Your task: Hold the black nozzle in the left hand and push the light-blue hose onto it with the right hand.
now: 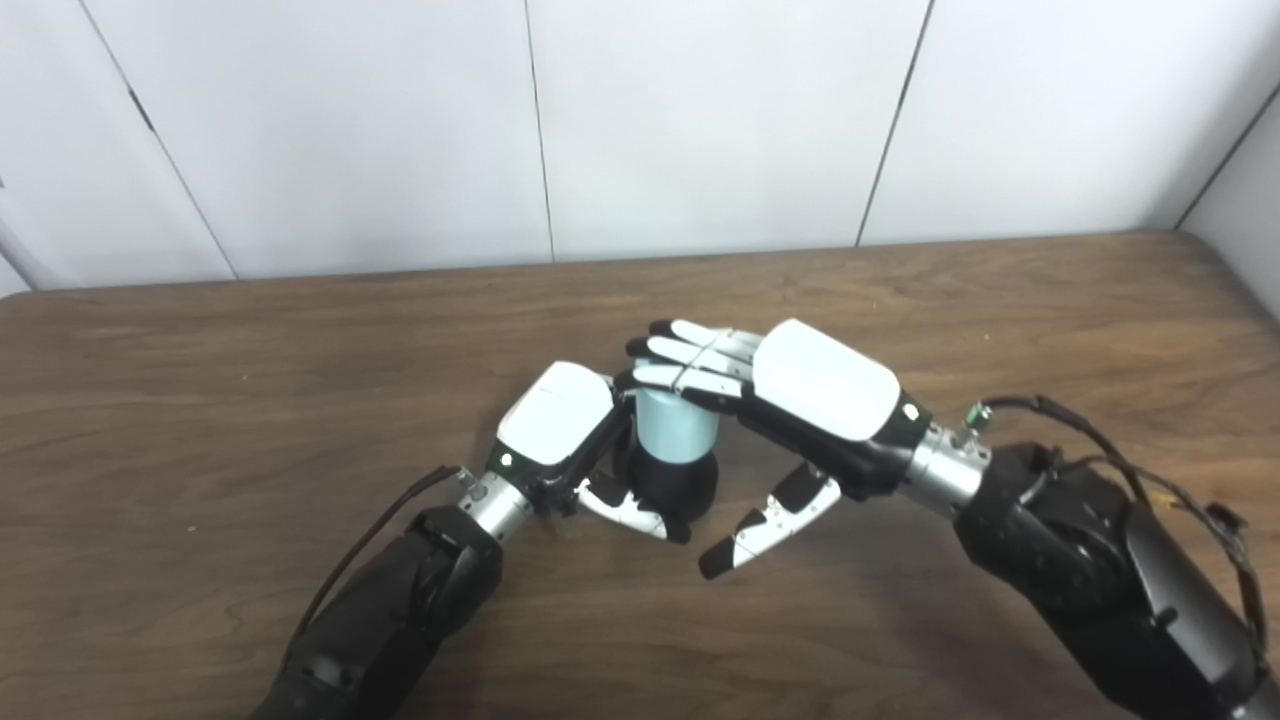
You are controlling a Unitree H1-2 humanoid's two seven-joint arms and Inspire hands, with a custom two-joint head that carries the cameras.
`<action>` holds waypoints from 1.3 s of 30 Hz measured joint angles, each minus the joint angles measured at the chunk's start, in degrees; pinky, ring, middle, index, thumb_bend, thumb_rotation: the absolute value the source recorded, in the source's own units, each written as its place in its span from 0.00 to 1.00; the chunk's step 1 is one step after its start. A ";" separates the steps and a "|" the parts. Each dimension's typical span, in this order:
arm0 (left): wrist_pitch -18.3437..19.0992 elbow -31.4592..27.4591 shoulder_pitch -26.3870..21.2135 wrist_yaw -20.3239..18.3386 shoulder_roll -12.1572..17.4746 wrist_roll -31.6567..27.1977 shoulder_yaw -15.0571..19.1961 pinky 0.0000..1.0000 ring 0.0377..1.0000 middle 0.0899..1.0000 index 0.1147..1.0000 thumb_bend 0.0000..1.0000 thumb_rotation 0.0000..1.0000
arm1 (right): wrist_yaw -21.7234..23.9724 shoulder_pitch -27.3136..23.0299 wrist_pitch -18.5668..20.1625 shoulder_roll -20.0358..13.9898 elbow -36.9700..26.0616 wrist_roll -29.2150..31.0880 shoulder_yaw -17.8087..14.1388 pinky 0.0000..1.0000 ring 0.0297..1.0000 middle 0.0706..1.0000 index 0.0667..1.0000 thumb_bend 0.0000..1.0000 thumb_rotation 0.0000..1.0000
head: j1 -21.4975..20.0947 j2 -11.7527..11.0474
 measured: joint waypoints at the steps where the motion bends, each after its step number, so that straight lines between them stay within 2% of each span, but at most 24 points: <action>1: 0.00 0.00 0.00 0.00 0.00 0.00 0.00 0.31 0.37 0.40 0.47 0.50 0.00 | -0.19 0.16 -0.19 0.00 0.00 -0.10 -0.05 0.84 0.93 0.93 0.86 0.73 0.70 | -0.09 0.00; 8: -0.08 0.00 0.00 -0.01 0.00 -0.02 -0.01 0.32 0.38 0.40 0.45 0.50 0.00 | -1.36 0.87 -0.61 0.08 0.00 -0.47 -0.08 0.85 0.94 0.93 0.87 0.71 0.68 | -0.09 0.00; 14: -0.09 0.01 0.00 -0.05 0.00 -0.11 -0.02 0.32 0.38 0.39 0.45 0.50 0.00 | -2.16 1.23 -0.95 0.26 0.10 -1.13 -0.46 0.87 0.97 0.99 0.97 0.70 0.67 | 0.00 -0.18; 15: -0.11 0.01 0.00 -0.05 0.00 -0.11 -0.02 0.32 0.38 0.39 0.46 0.50 0.00 | -2.23 1.39 -0.94 0.57 0.08 -1.15 -0.93 0.88 0.98 1.00 0.99 0.70 0.59 | -0.09 -0.18; 17: -0.10 0.01 0.00 -0.05 0.00 -0.11 -0.02 0.32 0.38 0.40 0.46 0.50 0.00 | -2.19 1.89 -0.40 1.88 -0.02 -0.01 -2.16 0.88 0.99 1.00 1.00 0.70 0.55 | -0.17 -0.26; 22: -0.08 0.08 -0.06 0.02 0.01 -0.06 -0.08 0.33 0.38 0.39 0.45 0.50 0.00 | -1.09 1.23 4.79 6.38 -2.22 5.21 -6.90 0.79 0.97 1.00 1.00 0.67 0.53 | -0.35 -0.35; 24: -0.11 0.34 -0.19 0.08 -0.03 -0.07 -0.15 0.33 0.38 0.40 0.46 0.50 0.00 | -0.78 -0.78 6.54 7.00 -3.85 7.00 -8.93 0.77 0.95 1.00 1.00 0.70 0.50 | -0.44 -0.35; 27: -0.11 0.53 -0.39 0.10 -0.21 0.04 -0.31 0.32 0.38 0.39 0.47 0.50 0.00 | -1.08 -2.72 7.01 7.09 -4.18 7.90 -11.31 0.78 0.95 1.00 1.00 0.69 0.52 | -0.44 -0.44; 32: -0.13 0.73 -0.58 0.13 -0.24 0.07 -0.38 0.32 0.38 0.39 0.47 0.50 0.00 | -1.71 0.51 7.34 8.71 -1.04 11.84 -13.05 0.80 0.94 1.00 1.00 0.73 0.48 | -0.26 -0.53; 35: -0.13 0.92 -0.60 0.21 -0.22 0.06 -0.36 0.31 0.38 0.39 0.47 0.50 0.00 | -2.13 2.98 8.52 10.22 0.13 15.01 -14.25 0.74 0.92 1.00 1.00 0.78 0.46 | -0.18 -0.62; 37: -0.12 0.97 -0.62 0.23 -0.23 0.05 -0.36 0.31 0.38 0.39 0.47 0.50 0.00 | -2.28 3.77 9.09 10.72 0.83 16.48 -14.78 0.72 0.91 1.00 1.00 0.78 0.41 | -0.18 -0.62; 39: -0.11 0.96 -0.62 0.23 -0.24 0.05 -0.35 0.32 0.38 0.40 0.47 0.50 0.00 | -2.25 4.12 9.42 10.69 1.23 18.10 -15.14 0.68 0.88 0.98 1.00 0.73 0.35 | -0.18 -0.62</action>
